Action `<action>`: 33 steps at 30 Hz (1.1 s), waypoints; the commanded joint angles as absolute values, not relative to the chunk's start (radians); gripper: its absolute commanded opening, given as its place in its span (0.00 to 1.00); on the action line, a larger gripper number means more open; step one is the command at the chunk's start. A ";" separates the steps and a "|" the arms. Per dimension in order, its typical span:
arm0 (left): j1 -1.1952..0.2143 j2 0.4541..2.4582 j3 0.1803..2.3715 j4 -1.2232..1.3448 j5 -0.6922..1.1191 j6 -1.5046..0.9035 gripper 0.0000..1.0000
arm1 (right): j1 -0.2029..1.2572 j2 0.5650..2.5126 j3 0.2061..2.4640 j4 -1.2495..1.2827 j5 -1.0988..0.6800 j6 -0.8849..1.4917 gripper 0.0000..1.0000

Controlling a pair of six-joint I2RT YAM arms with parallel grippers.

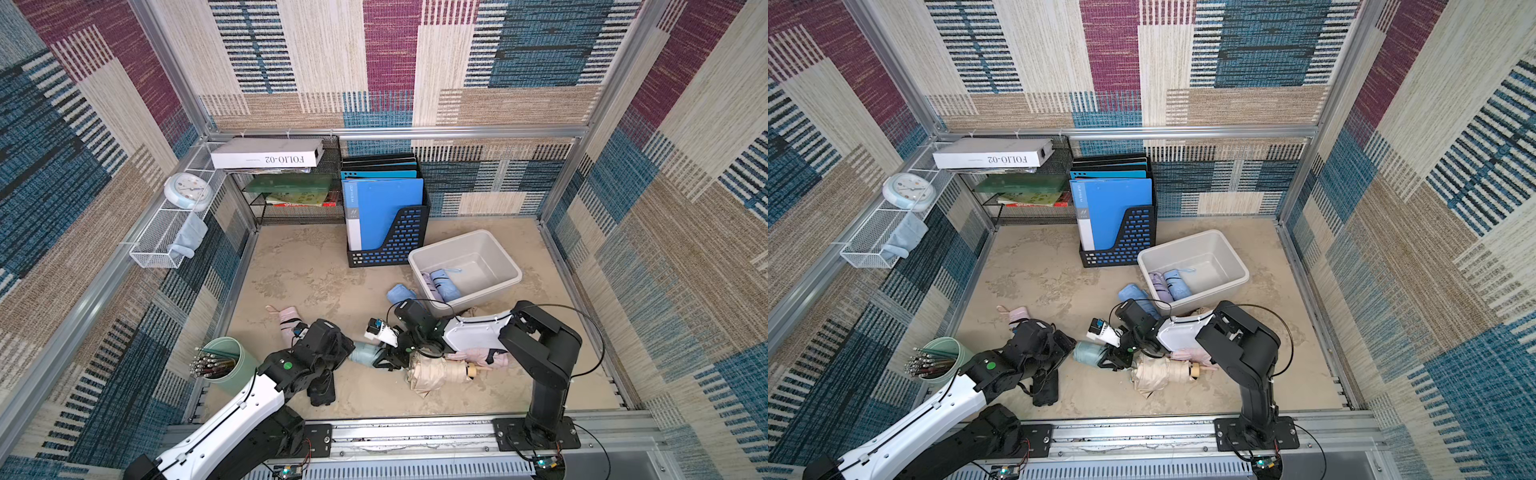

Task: Put the umbrella into the storage box
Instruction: Pick up the umbrella from the center of the board.

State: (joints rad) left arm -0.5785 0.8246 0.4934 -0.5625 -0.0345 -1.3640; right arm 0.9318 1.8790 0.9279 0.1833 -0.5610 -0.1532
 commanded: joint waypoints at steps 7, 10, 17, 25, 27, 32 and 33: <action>-0.580 0.958 0.440 -0.302 0.039 -1.481 0.88 | 0.890 1.911 0.963 0.218 -0.730 -0.082 0.42; -0.580 0.985 0.425 -0.256 0.041 -1.505 0.88 | 0.884 1.922 0.982 0.209 -0.756 -0.078 0.42; -0.580 1.022 0.417 -0.176 0.025 -1.532 0.82 | 0.881 1.939 1.019 0.194 -0.813 -0.069 0.42; -0.580 1.014 0.416 -0.146 0.006 -1.543 0.60 | 0.876 1.946 1.049 0.156 -0.858 -0.069 0.42; -0.580 1.006 0.416 -0.143 0.000 -1.544 0.55 | 0.875 1.946 1.059 0.143 -0.870 -0.069 0.42; -0.580 0.971 0.430 -0.150 -0.014 -1.540 0.43 | 0.868 1.926 1.077 0.123 -0.871 -0.059 0.53; -0.580 0.964 0.434 -0.154 -0.016 -1.538 0.41 | 0.866 1.917 1.078 0.124 -0.869 -0.053 0.55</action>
State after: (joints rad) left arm -0.5800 0.9787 0.4198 -0.1825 -0.0059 -1.5520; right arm 0.8692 1.9396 1.0660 0.1143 -0.8227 -0.0650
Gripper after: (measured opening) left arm 0.426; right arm 0.538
